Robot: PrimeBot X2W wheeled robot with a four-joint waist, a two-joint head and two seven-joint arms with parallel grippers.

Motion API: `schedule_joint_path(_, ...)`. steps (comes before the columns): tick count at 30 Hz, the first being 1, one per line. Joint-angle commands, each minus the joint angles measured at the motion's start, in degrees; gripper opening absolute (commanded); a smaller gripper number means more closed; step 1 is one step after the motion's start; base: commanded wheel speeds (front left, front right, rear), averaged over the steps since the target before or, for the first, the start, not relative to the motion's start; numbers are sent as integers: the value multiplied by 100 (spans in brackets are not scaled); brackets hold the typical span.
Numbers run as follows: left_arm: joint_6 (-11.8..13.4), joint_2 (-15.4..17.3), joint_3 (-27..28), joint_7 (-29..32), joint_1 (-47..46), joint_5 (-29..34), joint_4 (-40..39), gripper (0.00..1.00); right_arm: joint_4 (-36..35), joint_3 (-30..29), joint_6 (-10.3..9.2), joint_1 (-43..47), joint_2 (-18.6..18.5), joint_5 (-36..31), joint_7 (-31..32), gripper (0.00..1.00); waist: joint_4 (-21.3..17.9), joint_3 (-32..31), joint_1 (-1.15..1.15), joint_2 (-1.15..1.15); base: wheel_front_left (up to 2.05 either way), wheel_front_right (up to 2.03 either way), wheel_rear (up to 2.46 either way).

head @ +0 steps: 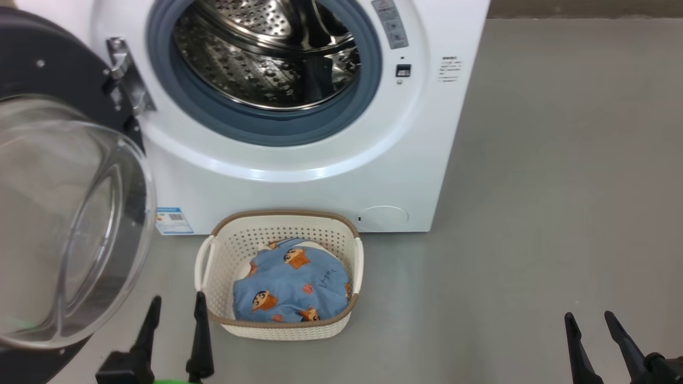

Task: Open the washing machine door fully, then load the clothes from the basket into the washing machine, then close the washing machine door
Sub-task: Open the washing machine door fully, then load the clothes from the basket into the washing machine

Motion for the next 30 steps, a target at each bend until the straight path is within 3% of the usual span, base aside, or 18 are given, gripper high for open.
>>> schedule_joint_path(1, -24, 76, 159, -31, -22, 80, -125, 100, -153, 156, 9, -124, -117, -73, -69, 100, -123, 1, 0, 0, 0, 0, 0)
schedule_joint_path(15, -93, 76, 225, -32, 424, 122, -247, 100, -193, 174, 9, 43, -66, -113, -69, 100, -406, -168, 0, 0, 0, 0, 0)
schedule_joint_path(30, -73, 76, 266, -32, 459, 108, -316, 100, -270, 79, 9, 110, -6, -161, -69, 100, -409, -180, 0, 0, 0, 0, 0)
